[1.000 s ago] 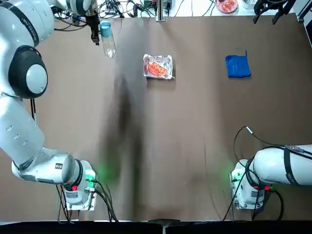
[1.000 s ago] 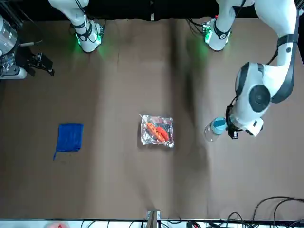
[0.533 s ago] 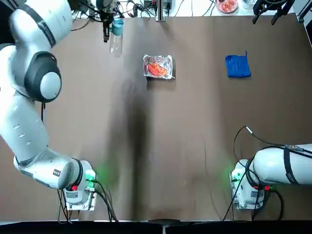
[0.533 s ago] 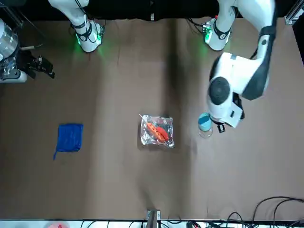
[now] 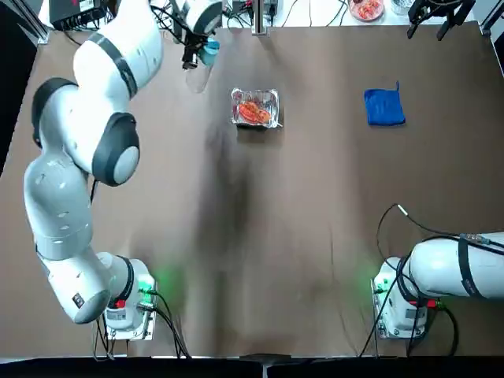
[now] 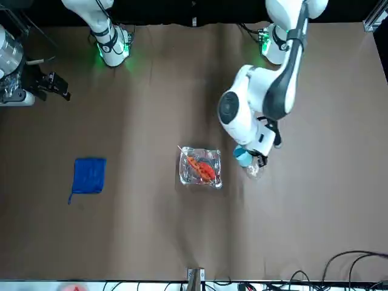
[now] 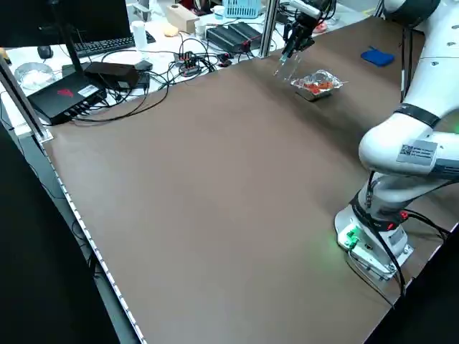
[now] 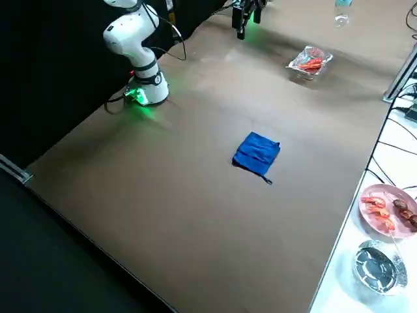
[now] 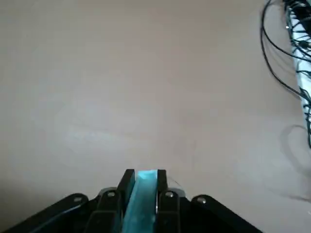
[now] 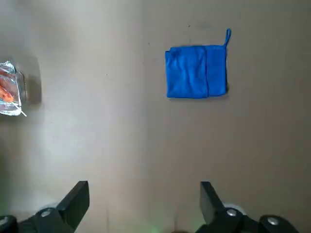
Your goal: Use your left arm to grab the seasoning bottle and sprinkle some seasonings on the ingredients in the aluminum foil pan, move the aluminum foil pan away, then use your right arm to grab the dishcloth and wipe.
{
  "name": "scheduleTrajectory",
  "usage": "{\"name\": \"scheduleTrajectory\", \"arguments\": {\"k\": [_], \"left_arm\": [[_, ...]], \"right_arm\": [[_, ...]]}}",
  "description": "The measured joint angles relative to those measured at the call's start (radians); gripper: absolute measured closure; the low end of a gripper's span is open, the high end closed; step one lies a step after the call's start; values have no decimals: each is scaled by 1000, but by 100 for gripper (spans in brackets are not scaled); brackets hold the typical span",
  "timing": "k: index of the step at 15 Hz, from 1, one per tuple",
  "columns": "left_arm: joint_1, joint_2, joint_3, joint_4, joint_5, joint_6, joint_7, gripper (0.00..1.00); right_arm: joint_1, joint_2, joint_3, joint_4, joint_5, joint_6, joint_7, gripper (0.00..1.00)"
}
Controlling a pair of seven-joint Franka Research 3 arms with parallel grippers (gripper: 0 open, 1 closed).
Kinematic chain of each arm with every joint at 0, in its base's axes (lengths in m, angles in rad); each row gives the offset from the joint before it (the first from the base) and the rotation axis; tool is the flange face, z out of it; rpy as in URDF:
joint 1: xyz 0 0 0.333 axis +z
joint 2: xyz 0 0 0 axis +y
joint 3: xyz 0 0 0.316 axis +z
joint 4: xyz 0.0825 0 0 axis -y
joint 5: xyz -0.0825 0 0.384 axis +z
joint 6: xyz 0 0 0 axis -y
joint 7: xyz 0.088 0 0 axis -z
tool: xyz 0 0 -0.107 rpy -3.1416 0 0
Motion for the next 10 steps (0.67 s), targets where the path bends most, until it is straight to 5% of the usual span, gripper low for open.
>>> {"name": "scheduleTrajectory", "arguments": {"k": [4, 10], "left_arm": [[-68, 82, 49, 95, 1, 0, -2, 77], [-188, 159, 154, 121, 3, -27, 5, 77]], "right_arm": [[-3, 0, -3, 0, 17, -1, 1, 0], [-12, 0, -7, 0, 35, -2, 1, 0]]}}
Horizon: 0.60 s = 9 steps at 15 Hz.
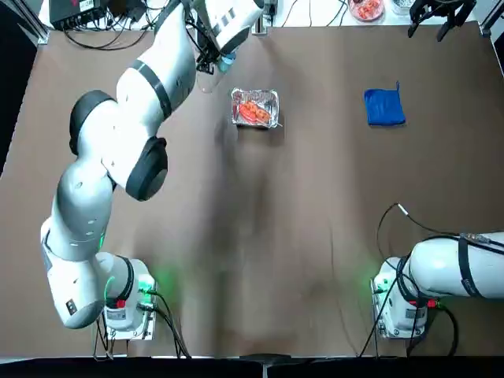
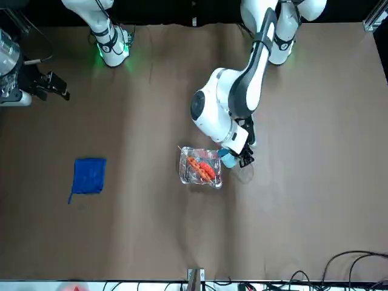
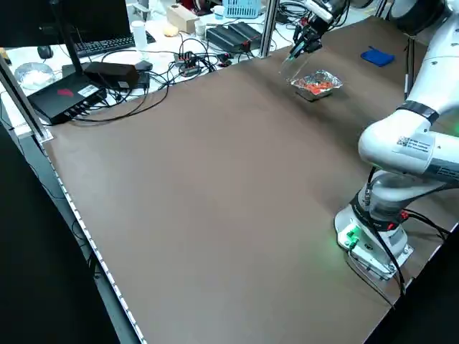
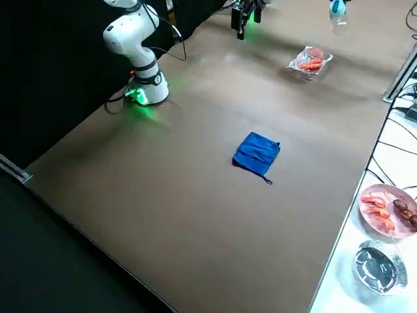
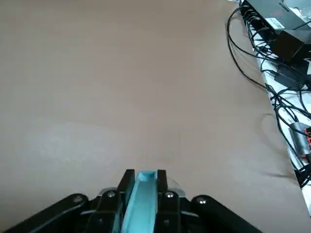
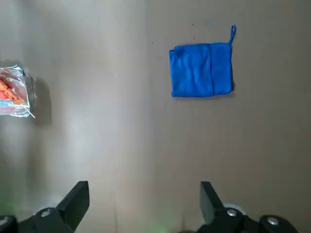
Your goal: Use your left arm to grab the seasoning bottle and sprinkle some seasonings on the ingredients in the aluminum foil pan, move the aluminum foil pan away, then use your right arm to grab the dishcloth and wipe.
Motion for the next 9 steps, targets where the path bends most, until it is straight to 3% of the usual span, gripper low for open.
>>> {"name": "scheduleTrajectory", "arguments": {"k": [9], "left_arm": [[-54, 67, 2, 3, 88, -45, 55, 77]], "right_arm": [[0, 0, 0, 0, 1, -2, 0, 0]]}}
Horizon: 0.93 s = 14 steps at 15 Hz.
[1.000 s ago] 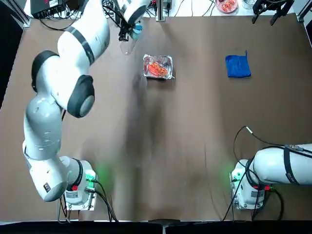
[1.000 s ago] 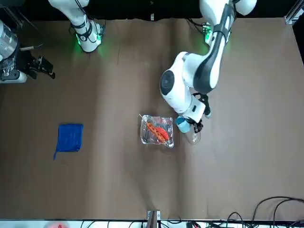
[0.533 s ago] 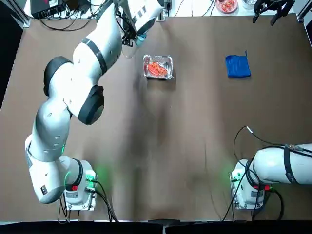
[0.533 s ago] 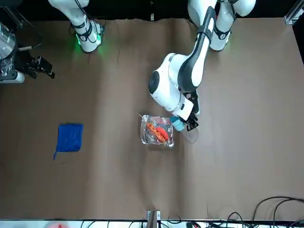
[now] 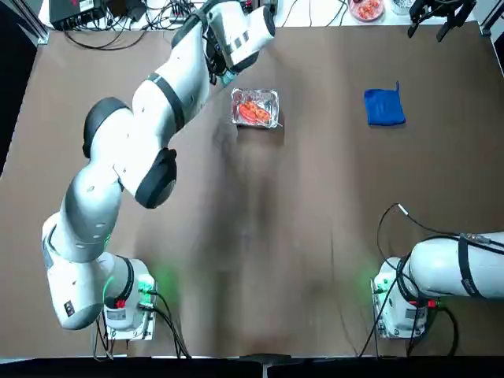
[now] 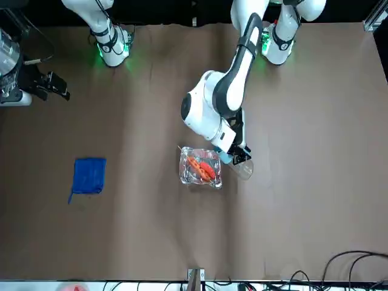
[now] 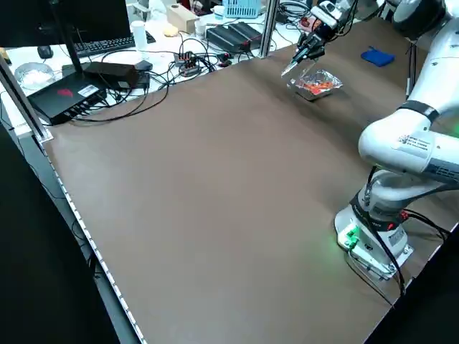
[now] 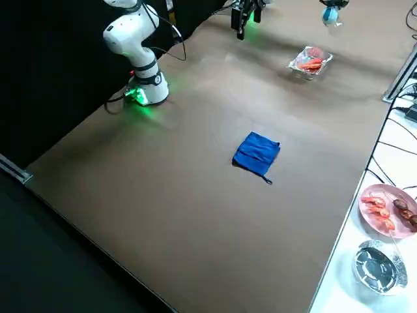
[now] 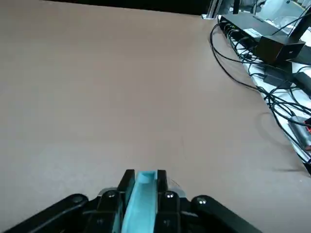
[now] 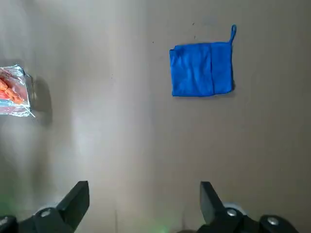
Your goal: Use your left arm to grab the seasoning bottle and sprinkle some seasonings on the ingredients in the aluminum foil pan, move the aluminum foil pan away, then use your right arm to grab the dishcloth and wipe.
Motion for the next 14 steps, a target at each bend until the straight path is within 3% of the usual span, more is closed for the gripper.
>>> {"name": "scheduleTrajectory", "arguments": {"k": [4, 9, 14], "left_arm": [[-8, 31, 8, 1, 52, -57, 1, 77], [-48, 40, 62, 9, 57, -68, 2, 77], [-54, 40, 68, 11, 57, -70, 2, 77]], "right_arm": [[0, 0, 0, 0, 0, 0, 0, 0], [0, 0, 0, 0, 0, 0, 0, 0], [0, 0, 0, 0, 0, -1, 0, 0]]}}
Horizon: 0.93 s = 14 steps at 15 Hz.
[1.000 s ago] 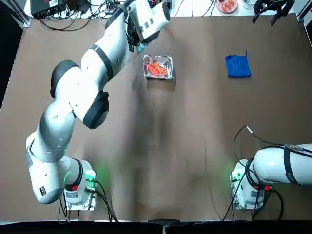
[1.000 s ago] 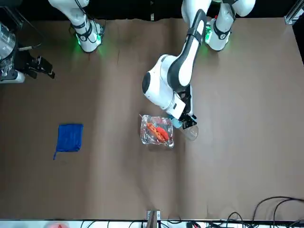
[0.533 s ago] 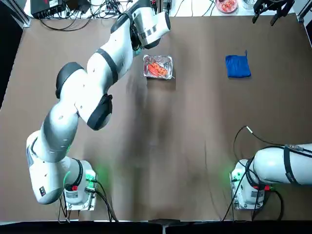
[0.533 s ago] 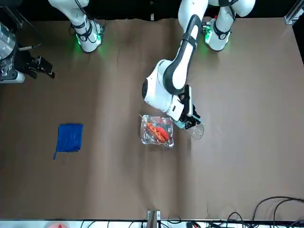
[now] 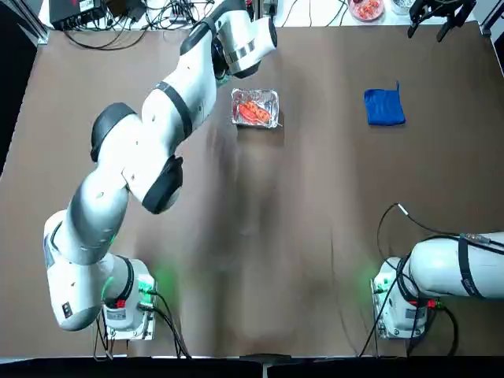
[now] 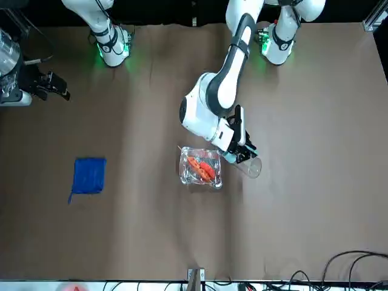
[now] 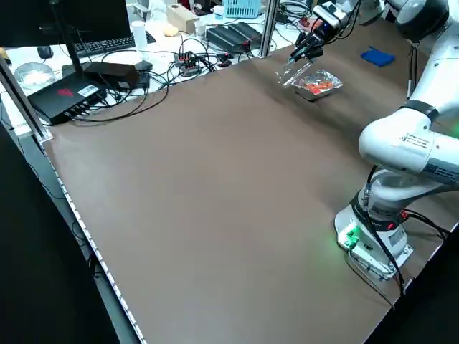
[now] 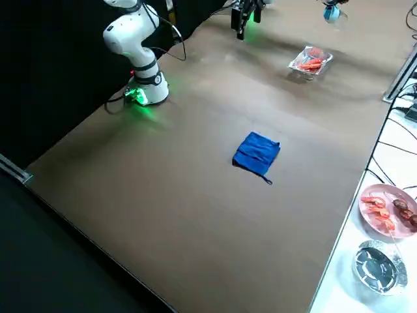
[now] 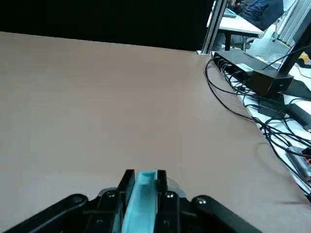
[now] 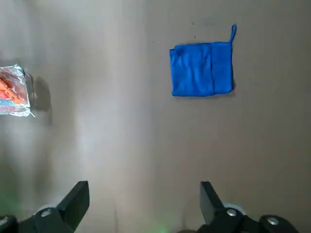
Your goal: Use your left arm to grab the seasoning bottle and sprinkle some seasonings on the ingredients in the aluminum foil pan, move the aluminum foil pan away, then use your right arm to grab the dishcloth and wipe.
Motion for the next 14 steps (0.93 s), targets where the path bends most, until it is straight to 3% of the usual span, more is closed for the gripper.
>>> {"name": "scheduleTrajectory", "arguments": {"k": [8, 14], "left_arm": [[-5, -16, -2, 21, -9, -29, 26, 77], [31, -128, 4, 27, -159, -50, 175, 77]], "right_arm": [[0, 0, 0, 0, 0, 0, 0, 0], [0, 0, 0, 0, 0, 0, 0, 0]]}}
